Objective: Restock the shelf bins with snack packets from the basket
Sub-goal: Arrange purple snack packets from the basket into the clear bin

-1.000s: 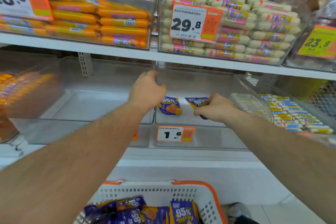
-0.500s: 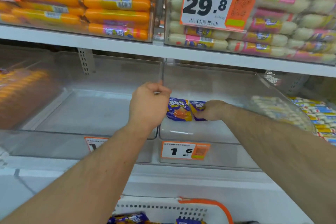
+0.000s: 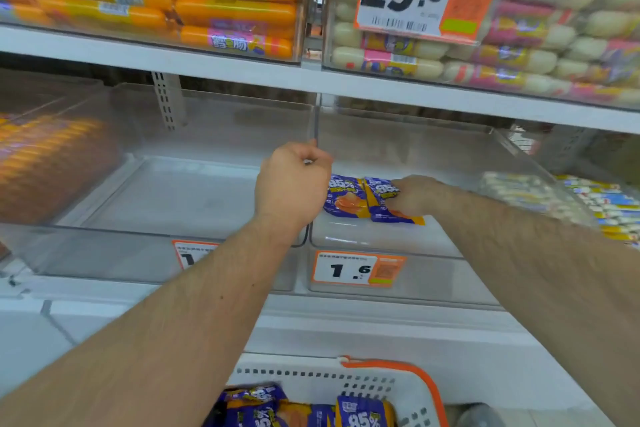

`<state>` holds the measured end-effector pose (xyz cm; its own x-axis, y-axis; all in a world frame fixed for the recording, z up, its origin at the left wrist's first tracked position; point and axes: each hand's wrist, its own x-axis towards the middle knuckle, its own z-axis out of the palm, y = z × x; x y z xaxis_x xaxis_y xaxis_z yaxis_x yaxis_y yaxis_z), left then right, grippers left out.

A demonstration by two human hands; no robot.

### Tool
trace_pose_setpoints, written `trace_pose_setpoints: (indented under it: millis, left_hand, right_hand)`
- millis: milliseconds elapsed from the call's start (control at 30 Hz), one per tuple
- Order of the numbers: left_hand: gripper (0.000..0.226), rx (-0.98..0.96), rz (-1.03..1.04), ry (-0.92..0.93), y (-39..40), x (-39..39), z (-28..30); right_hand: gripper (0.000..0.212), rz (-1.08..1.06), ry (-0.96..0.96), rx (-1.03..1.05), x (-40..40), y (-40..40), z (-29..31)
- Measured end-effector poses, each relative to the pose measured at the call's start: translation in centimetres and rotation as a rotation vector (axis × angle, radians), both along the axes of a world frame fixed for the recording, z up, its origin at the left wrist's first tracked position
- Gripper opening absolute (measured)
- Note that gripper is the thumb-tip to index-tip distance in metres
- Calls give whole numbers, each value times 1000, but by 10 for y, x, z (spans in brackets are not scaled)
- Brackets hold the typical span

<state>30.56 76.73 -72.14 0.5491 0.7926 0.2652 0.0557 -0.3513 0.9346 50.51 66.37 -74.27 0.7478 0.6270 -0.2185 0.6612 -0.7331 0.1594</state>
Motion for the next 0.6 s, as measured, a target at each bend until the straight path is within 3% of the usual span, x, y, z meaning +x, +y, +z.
trace_pose_setpoints:
  millis: [133,233,333,400,500,600]
  left_hand:
    - [21,125,-1,158,-7,-9,12]
    - [23,233,-38,245,-15,-20,23]
    - [31,374,-50,39,-36,-46,29]
    - [31,429,-100,-145,-62,-76,16]
    - [25,293,-162,-106,-94,-116,-32]
    - [21,91,-196,166,-109,-144,-92]
  right_hand:
    - [28,-50,-69,228,-35,-15,24]
    - [23,-67,-167,761,-95,-33,41]
    - [21,153,-280,1295,-168,-57,39]
    - [22,219,-245,1452,-203,-70,19]
    - [16,49,18,1386,-235,-84,-32]
    - [27,-184,305,1013,-244,-92,-105]
